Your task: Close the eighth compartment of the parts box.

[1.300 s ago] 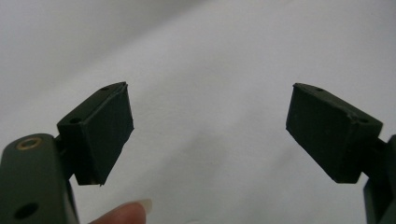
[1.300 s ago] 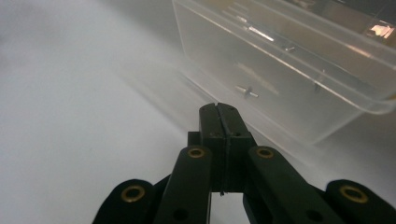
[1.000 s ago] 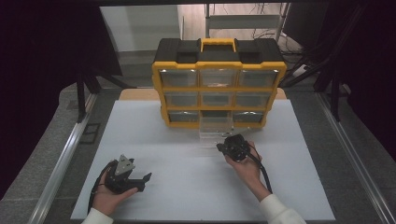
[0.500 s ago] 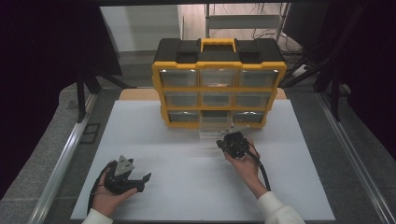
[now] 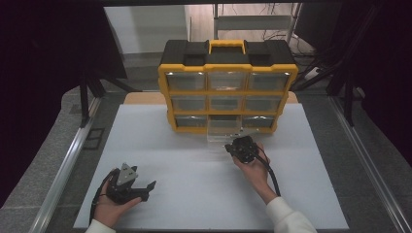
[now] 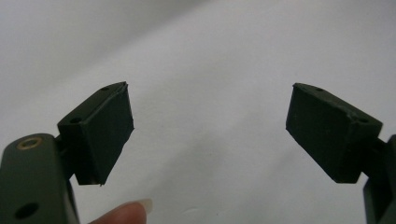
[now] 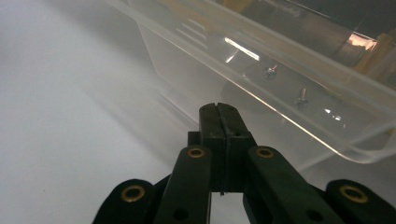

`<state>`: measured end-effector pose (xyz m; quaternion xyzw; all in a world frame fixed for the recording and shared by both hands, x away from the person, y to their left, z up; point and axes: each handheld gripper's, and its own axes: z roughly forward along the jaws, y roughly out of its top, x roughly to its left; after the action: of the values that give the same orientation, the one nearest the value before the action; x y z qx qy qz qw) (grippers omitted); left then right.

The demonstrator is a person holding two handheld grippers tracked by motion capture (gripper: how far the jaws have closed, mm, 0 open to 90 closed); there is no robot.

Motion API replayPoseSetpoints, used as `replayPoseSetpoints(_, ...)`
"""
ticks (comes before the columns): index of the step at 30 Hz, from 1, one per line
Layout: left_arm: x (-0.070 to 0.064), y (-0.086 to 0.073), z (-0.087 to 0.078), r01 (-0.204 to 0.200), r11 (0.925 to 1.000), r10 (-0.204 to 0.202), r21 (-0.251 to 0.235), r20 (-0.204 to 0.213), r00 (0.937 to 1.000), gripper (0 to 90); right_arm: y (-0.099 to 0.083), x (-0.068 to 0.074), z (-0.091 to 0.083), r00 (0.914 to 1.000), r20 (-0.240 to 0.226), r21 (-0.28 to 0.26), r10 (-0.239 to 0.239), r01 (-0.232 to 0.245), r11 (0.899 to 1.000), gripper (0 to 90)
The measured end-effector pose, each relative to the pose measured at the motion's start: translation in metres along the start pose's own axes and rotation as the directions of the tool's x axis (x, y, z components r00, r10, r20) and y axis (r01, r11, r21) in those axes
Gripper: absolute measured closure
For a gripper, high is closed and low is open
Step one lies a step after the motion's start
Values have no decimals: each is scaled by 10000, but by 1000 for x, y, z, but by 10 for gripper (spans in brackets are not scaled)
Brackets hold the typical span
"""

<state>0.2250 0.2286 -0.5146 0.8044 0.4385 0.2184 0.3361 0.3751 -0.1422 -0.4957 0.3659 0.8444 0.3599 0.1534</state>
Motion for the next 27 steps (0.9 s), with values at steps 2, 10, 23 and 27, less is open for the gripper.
replayPoseSetpoints(2, 0, 0, 1, -17, 10000, 17, 51, 10, 10000, 153, 0, 0, 0, 10000, 18, -13, -32, 32, 10000, 897)
replayPoseSetpoints(10, 0, 0, 2, -10, 10000, 10, 89, 13, 10000, 154, 0, -2, 2, 9999, 151, -12, -58, 58, 10000, 897)
replayPoseSetpoints(23, 1, 0, 2, -10, 10000, 10, 88, -7, 10000, 153, 2, -7, 5, 9992, 382, -69, 86, -84, 9999, 898)
replayPoseSetpoints(27, 1, 0, 2, -11, 10000, 11, 83, -6, 10000, 153, 3, -7, 7, 9991, 423, -118, 96, -91, 9999, 898)
